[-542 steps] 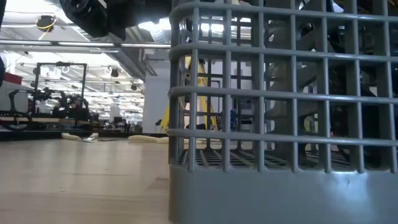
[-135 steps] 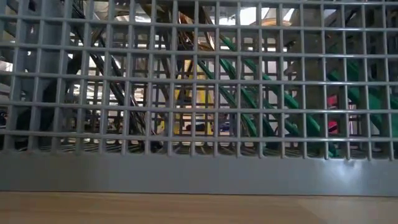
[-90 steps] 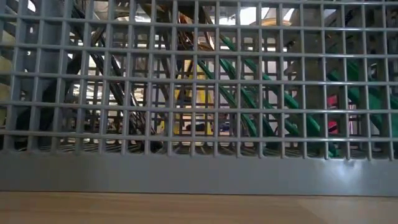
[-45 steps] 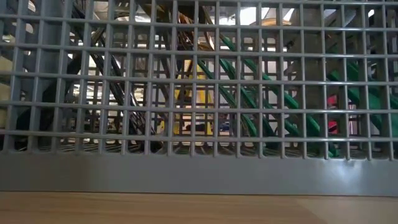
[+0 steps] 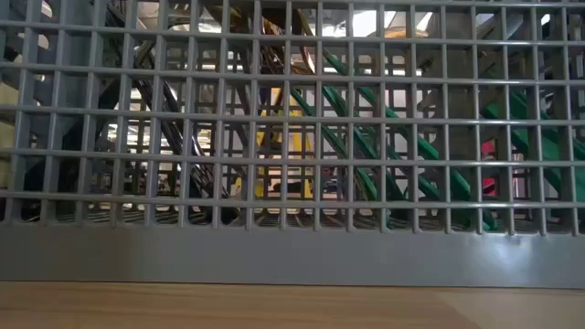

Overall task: Sort silverware
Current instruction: Put the left black fork into the gray cutlery rack

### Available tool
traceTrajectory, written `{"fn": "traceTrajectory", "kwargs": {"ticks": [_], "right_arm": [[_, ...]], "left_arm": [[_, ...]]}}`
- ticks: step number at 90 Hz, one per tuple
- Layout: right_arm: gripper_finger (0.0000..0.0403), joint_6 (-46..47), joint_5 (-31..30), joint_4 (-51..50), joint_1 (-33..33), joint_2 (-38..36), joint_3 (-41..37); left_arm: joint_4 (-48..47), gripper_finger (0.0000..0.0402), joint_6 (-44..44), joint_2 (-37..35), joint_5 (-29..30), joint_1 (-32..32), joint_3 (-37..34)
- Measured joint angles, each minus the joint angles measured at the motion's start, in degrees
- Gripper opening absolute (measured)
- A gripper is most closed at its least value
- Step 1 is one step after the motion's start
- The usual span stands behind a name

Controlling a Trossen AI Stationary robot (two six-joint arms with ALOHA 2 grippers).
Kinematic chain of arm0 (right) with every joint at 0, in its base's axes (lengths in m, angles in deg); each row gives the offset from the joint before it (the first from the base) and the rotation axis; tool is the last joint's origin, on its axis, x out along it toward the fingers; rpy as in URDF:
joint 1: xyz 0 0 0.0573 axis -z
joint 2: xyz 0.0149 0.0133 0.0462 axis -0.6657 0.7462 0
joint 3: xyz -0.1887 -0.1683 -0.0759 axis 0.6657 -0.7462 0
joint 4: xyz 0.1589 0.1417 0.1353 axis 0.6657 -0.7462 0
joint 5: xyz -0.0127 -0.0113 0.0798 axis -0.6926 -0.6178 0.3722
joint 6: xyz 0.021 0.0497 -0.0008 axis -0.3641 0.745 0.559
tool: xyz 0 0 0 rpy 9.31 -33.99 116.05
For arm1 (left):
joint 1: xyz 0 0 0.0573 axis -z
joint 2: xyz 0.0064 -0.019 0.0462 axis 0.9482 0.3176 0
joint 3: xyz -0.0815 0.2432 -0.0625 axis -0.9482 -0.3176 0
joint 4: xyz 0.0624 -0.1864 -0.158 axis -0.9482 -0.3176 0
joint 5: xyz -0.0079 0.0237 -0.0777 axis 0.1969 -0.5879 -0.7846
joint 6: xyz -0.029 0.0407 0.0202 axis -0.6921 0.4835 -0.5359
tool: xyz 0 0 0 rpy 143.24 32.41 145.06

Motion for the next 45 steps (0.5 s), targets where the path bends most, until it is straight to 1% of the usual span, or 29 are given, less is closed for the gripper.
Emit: {"fn": "traceTrajectory", "kwargs": {"ticks": [9, 15, 23, 32, 36, 45], "right_arm": [[0.0198, 0.09, -0.81, 0.5, 0.16, 0.0, -1.1], [0.0198, 0.15, -0.81, 1.23, 0.13, 0.0, -1.92], [0.0198, 0.12, -0.94, 1.79, 0.1, 0.0, -2.47], [0.0198, -0.06, -1.97, 2.12, 0.1, 0.02, -3.31], [0.0198, -0.32, -2.94, 2.48, 0.1, 0.02, -3.54], [0.0198, -1.31, -4.64, 2.65, 0.1, 0.02, -3.92]], "left_arm": [[-10.03, 0.0156, -8.56, 0.66, -9.16, -12.35, -0.09], [-12.49, 0.0156, -11.87, 1.38, -13.73, -20.42, -0.12], [-11.75, 0.0156, -10.55, 2.2, -21.81, -29.98, -0.07], [-11.31, 0.0156, -9.74, 3.77, -31.77, -39.38, 0.28], [-11.31, 0.0156, -9.2, 4.86, -35.49, -42.86, 0.73], [-10.06, 0.0156, -8.36, 8.29, -41.84, -49.16, 2.01]]}}
